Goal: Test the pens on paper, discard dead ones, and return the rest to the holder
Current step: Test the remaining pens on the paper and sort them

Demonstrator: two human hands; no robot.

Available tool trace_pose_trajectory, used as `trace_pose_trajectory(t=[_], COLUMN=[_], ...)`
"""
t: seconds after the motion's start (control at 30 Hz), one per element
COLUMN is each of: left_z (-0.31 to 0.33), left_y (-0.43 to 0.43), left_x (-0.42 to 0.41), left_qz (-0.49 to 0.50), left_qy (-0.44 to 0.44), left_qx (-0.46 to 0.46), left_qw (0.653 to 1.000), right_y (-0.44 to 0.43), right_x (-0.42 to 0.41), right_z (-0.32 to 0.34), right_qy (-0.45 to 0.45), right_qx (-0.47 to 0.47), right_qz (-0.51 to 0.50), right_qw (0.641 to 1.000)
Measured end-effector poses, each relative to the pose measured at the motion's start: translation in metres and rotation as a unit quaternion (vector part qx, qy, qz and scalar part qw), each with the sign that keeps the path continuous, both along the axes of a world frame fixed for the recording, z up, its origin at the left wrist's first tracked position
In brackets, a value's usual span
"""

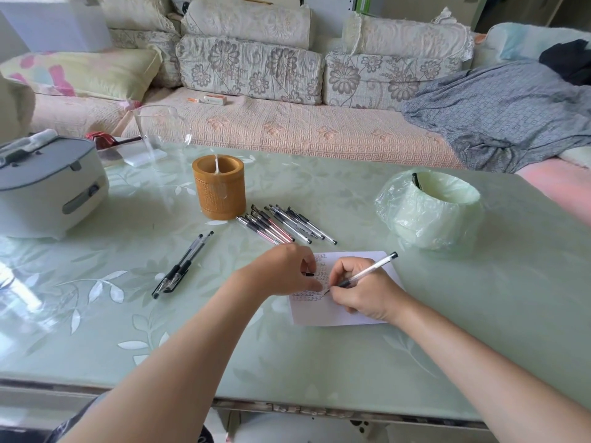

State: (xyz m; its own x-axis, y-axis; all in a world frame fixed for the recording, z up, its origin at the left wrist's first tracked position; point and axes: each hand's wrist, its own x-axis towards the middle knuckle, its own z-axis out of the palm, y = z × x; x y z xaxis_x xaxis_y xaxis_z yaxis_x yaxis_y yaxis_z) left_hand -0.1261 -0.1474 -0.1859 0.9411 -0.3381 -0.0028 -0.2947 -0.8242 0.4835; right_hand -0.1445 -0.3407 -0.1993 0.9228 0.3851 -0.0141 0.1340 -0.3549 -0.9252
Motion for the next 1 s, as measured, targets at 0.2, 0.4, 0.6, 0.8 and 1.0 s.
trace_pose_trajectory(t=[0.2,0.4,0.6,0.8,1.0], left_z=[-0.0014,-0.0009,-0.0007,-0.0019,-0.0021], left_y=[-0.0016,-0.0047,-0.0047,-0.0043,-0.0043], left_x=[0.0010,-0.0001,-0.0002,-0.0002,0.0007], left_qz=[0.015,0.021,0.020,0.021,0.022], left_qy=[0.017,0.010,0.013,0.013,0.018], left_qx=[-0.001,-0.001,-0.014,-0.025,-0.024], left_qw=[1.000,1.000,1.000,0.999,0.999], right_y=[0.0000,0.0016,0.0027,0.0025,0.0012], right_x=[0.0012,0.0027,0.0041,0.0048,0.0014], right_z=[-0.0036,-0.0045,-0.0071,-0.0100,-0.0074], right_qy=[-0.006,-0.020,-0.055,-0.059,-0.071], right_qx=[-0.008,-0.024,-0.040,-0.040,-0.017], right_qz=[-0.008,-0.003,-0.003,-0.002,0.001], right_qw=[1.000,1.000,0.998,0.997,0.997])
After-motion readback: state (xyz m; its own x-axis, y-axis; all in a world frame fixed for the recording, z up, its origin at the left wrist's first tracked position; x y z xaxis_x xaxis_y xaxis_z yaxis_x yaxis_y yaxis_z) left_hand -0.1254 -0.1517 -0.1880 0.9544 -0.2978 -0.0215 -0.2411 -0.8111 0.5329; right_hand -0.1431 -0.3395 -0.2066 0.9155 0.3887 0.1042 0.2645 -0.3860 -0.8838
